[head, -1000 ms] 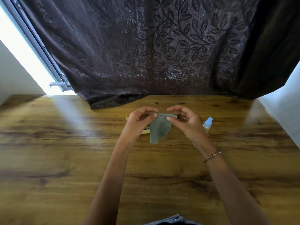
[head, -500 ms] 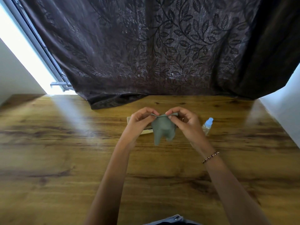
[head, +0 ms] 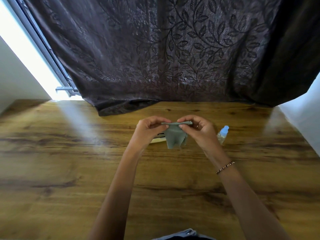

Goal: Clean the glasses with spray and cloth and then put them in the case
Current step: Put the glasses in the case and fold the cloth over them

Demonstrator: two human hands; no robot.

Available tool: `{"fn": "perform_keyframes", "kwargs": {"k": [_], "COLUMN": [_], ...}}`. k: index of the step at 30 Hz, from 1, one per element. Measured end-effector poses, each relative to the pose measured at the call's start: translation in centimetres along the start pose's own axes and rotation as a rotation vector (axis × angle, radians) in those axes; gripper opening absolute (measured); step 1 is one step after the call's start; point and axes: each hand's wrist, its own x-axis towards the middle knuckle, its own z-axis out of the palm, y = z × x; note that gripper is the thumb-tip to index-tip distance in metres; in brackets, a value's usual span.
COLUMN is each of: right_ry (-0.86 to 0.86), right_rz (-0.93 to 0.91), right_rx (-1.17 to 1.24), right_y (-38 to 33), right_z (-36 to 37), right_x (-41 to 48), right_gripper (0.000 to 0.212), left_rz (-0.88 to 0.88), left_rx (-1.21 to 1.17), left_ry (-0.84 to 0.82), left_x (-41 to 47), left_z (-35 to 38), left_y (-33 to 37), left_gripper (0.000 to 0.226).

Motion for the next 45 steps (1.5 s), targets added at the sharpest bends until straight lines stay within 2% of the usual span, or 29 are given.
{"fn": "perform_keyframes", "kwargs": {"k": [5,10,13,16,17,20,25,31,33,35,39,42,45], "right_ry": [-0.029,0.005,-0.001,-0.019,-0.012,0.011,-0.011,0.001,-0.006,-0.016,-0.007,-0.011,-0.037], "right_rz": [-0.009,0.080,0.057,0.050,0.051,0.039,0.011,0.077,0.052,0.036,0.039,0.013,0.018], "right_rx": [-0.001,0.078,0.054,0.004,0.002,0.009,0.001,0.082,0.057,0.014,0.030,-0.013,-0.012], "right_y": [-0.25,-0.17,0.12,0.41,0.40,0.07,-0.34,-0.53,-0.52,-0.40,-0.28,-0.22,-0.43], "right_z": [0.48,0.39,0.25,0.13,0.11,0.18,0.48,0.10,-0.16,-0.28,-0.26,-0.17,0.18], "right_x": [-0.15,-0.15,-0.05,0.05,0.08,-0.03,-0.33,-0.41,-0.35,-0.20,-0.09,-0.35,-0.46], "right_gripper": [0.018,0.018,0.011,0.028,0.028,0.020,0.022,0.015,0.013,0.024,0.020,0.016,0.014], "left_rz": [0.034,-0.043,0.018,0.039,0.026,0.025,-0.039,-0.166,-0.160,-0.127,-0.099,-0.078,-0.088], "left_rx": [0.011,-0.135,-0.046,-0.018,-0.014,0.004,-0.128,-0.308,-0.266,-0.204,-0.140,-0.081,-0.123], "left_ry": [-0.029,-0.024,-0.018,-0.033,-0.027,-0.010,-0.034,-0.089,-0.082,-0.075,-0.076,-0.047,-0.022], "left_x": [0.06,-0.36,-0.28,-0.08,0.00,0.09,-0.28,-0.58,-0.67,-0.70,-0.58,-0.40,-0.36], "left_z": [0.13,0.21,-0.03,-0.20,-0.22,-0.18,0.17,-0.16,-0.14,-0.08,-0.14,-0.09,0.15], "left_y": [-0.37,-0.27,-0.30,-0.59,-0.63,-0.60,-0.34,-0.12,-0.11,-0.17,-0.29,-0.45,-0.66], "left_gripper": [0.012,0.016,0.014,0.024,0.028,0.019,0.011,0.017,0.015,0.013,0.026,0.019,0.011]}}
